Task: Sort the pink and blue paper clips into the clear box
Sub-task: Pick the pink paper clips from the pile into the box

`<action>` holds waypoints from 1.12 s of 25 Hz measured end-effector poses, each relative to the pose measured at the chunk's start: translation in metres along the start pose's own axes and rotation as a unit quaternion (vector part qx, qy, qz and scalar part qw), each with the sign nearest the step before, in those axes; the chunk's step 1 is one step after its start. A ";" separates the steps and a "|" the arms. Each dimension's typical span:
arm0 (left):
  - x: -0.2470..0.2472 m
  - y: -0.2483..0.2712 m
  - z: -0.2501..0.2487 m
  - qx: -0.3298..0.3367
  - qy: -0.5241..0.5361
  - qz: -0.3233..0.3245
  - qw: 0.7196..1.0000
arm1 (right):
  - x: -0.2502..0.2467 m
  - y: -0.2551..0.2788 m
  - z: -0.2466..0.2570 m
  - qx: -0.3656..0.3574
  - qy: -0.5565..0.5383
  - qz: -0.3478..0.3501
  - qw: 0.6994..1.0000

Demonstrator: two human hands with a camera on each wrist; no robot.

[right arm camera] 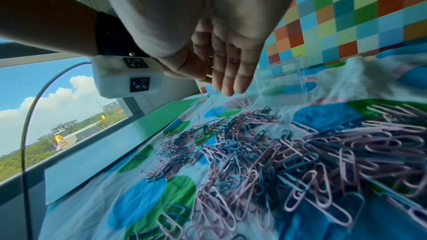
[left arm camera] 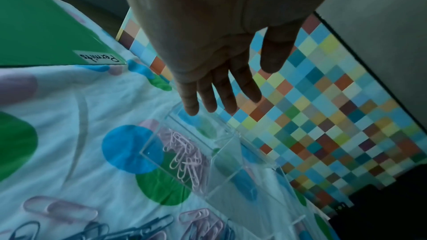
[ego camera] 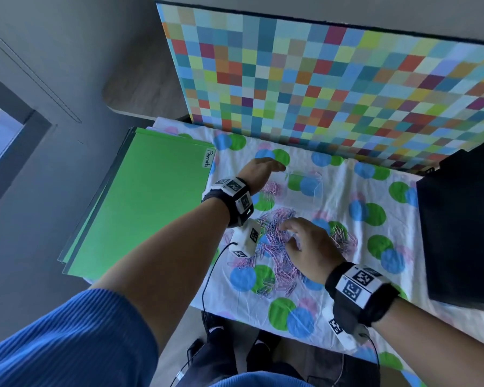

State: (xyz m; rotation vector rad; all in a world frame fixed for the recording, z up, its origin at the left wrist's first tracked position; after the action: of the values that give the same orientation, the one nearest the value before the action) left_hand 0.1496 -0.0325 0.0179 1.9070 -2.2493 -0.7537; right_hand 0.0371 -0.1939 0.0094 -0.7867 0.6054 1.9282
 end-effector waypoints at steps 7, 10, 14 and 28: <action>-0.011 0.073 0.034 0.123 -0.256 -0.029 0.958 | 0.034 0.001 0.015 -0.085 0.109 0.138 0.981; -0.003 0.112 0.078 0.140 -0.363 0.013 0.921 | 0.053 0.013 0.010 -0.118 0.192 0.219 0.949; 0.011 0.150 0.127 0.119 -0.465 0.056 0.875 | 0.054 0.019 0.005 -0.115 0.238 0.246 0.933; 0.020 0.130 0.125 0.043 -0.405 -0.057 0.912 | 0.058 0.004 0.016 -0.083 0.259 0.204 0.940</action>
State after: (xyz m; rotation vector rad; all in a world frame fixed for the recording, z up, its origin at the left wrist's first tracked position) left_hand -0.0196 -0.0016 -0.0402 2.0131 -2.6135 -1.7614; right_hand 0.0087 -0.1512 -0.0226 -1.3893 0.9938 2.1703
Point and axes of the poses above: each hand's wrist, its own y-axis away from the middle knuckle, its own x-axis out of the palm, z = x × y, the point moved 3 cm from there along -y, towards the middle knuckle
